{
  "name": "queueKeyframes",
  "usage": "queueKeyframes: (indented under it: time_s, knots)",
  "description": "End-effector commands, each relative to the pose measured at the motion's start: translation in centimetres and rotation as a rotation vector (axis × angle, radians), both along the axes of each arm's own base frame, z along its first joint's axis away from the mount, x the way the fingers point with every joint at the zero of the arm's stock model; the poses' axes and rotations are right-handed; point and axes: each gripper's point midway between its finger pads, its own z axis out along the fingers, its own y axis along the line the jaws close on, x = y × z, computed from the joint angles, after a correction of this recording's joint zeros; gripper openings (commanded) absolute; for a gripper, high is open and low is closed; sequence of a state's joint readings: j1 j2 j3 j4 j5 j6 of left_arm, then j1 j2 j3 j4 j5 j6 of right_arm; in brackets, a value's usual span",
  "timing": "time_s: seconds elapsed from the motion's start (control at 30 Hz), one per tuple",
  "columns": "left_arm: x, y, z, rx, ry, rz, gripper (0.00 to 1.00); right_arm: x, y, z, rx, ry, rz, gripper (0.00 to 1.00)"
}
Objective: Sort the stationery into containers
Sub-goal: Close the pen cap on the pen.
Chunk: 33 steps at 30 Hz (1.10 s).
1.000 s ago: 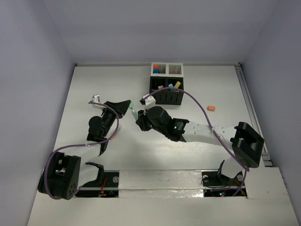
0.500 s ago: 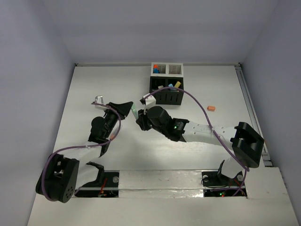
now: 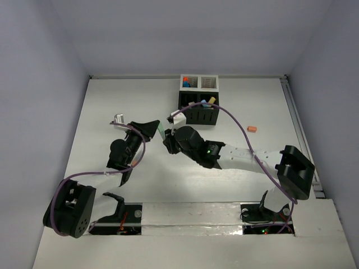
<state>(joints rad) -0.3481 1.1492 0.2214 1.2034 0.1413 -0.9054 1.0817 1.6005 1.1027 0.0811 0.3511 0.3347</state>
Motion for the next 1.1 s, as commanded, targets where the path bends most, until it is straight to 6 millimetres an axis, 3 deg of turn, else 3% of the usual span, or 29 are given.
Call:
queueKeyframes:
  time_s: [0.0,0.33,0.57,0.8,1.07]
  knots:
    - [-0.6,-1.1,1.7,-0.034,-0.058,-0.048,0.0,1.9,1.1,5.6,0.125,-0.111,-0.068,0.0]
    - [-0.5,-2.3,1.3,-0.031,-0.038,-0.07,0.0,2.4,1.0,6.5,0.141,-0.136,-0.093,0.0]
    - [-0.4,-3.6,0.7,0.008,-0.01,-0.107,0.0,2.3,-0.2,8.0,0.098,-0.209,-0.076,0.0]
    - [-1.9,-7.3,-0.8,0.024,0.024,-0.196,0.0,3.8,-2.0,9.5,0.142,-0.225,-0.044,0.0]
    - [-3.4,-8.4,-2.8,0.017,0.073,-0.218,0.0,3.5,-2.0,12.7,0.212,-0.285,0.011,0.0]
